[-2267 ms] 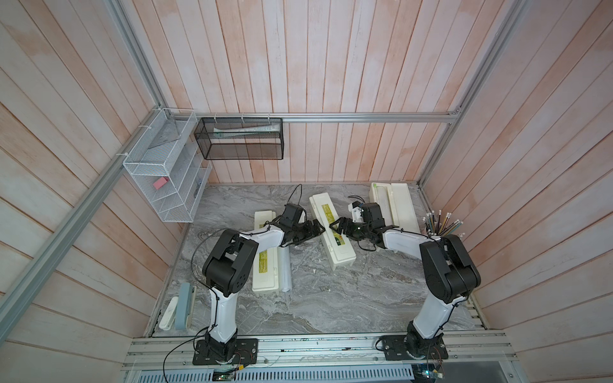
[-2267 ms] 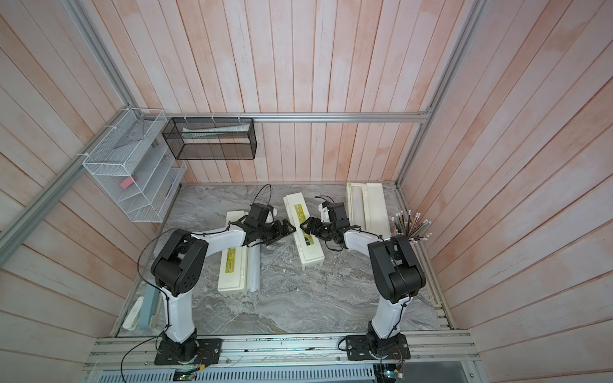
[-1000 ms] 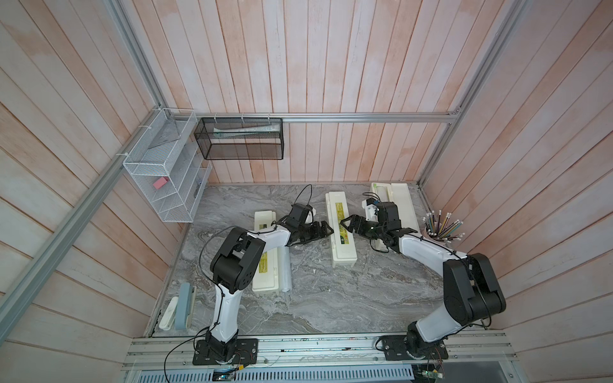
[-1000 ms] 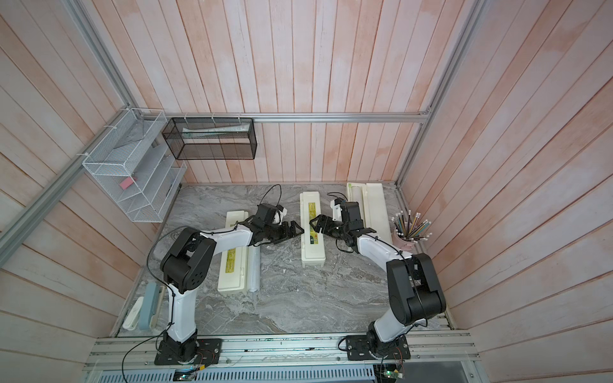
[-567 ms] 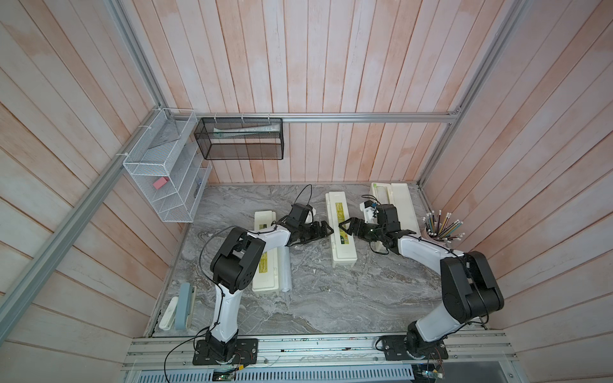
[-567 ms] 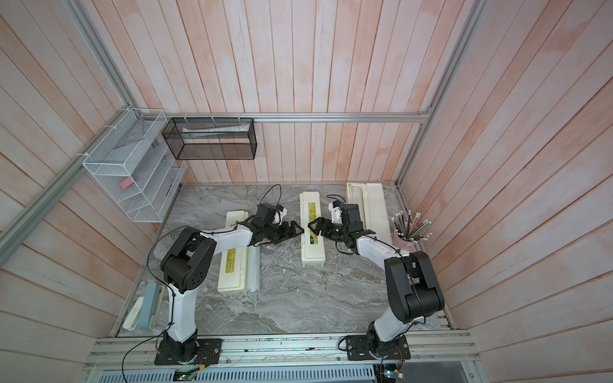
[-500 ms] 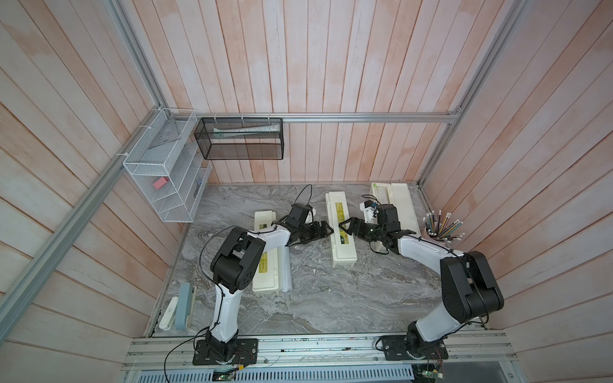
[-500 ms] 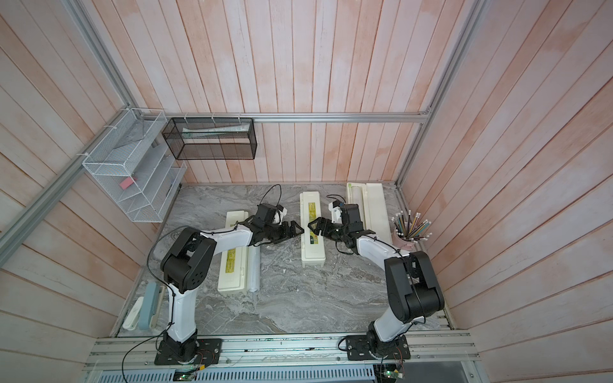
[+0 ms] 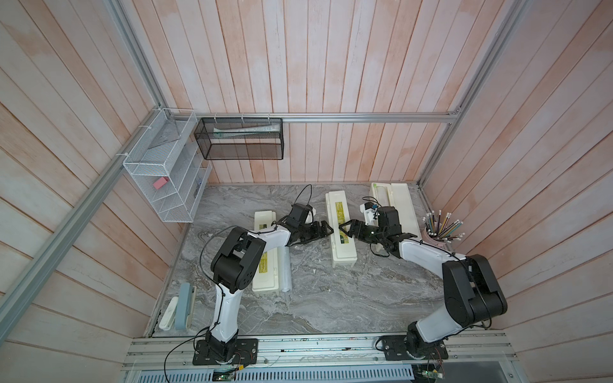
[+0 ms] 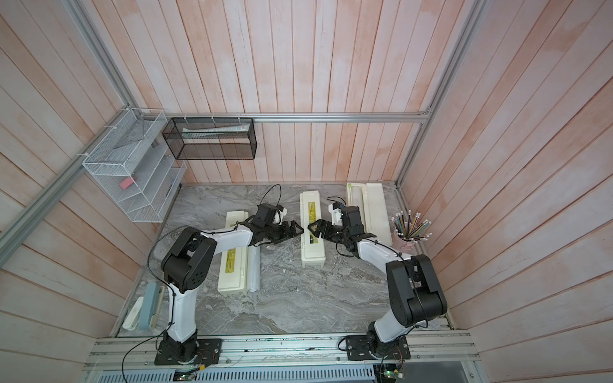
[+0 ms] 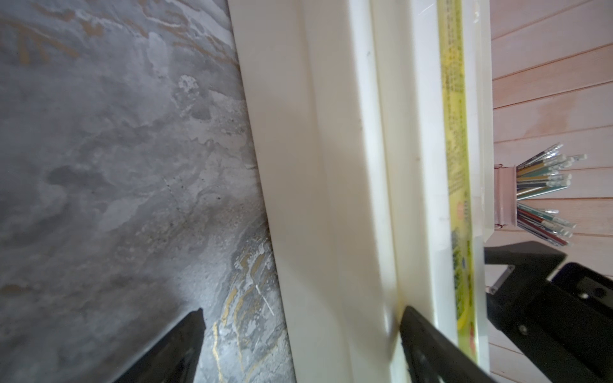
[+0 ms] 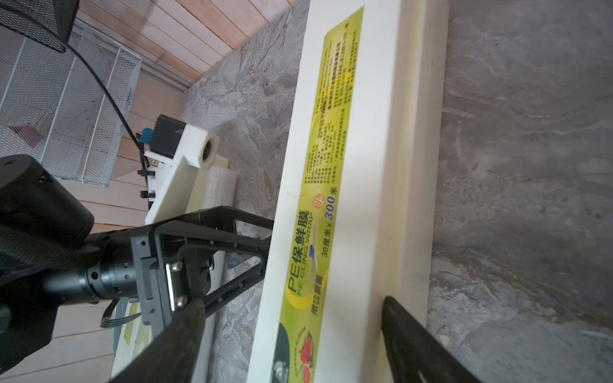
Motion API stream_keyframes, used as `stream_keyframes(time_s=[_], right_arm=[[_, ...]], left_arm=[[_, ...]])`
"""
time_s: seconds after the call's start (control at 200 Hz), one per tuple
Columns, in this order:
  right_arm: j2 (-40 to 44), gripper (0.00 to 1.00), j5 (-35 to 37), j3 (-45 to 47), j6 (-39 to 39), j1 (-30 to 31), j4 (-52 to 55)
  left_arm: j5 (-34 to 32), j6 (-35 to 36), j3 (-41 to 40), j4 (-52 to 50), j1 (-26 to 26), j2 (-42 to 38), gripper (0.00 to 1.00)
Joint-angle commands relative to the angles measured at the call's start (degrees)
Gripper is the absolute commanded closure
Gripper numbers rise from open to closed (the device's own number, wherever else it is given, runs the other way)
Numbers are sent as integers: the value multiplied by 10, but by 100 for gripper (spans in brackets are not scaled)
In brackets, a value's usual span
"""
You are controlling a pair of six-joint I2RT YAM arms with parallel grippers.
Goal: Put plastic wrap rolls into dispensers
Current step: Open the lid of the plastic wrap cutting box.
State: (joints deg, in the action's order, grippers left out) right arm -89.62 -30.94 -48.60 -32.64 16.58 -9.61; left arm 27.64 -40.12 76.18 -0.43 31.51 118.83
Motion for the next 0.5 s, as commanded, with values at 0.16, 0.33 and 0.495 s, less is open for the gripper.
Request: stream_keyframes(time_s=[0.16,0.33,0.495], right_arm=[[18,17,-44,11,7,13,-38],[11,17,-37,1,12,14,-28],[12,17,-29,-8,16,16,-14]], left_arm=[[16,-1,22,14,18,22,6],[13,23,17,17,18,4,4],[-5,39,14,-22,5,-22,3]])
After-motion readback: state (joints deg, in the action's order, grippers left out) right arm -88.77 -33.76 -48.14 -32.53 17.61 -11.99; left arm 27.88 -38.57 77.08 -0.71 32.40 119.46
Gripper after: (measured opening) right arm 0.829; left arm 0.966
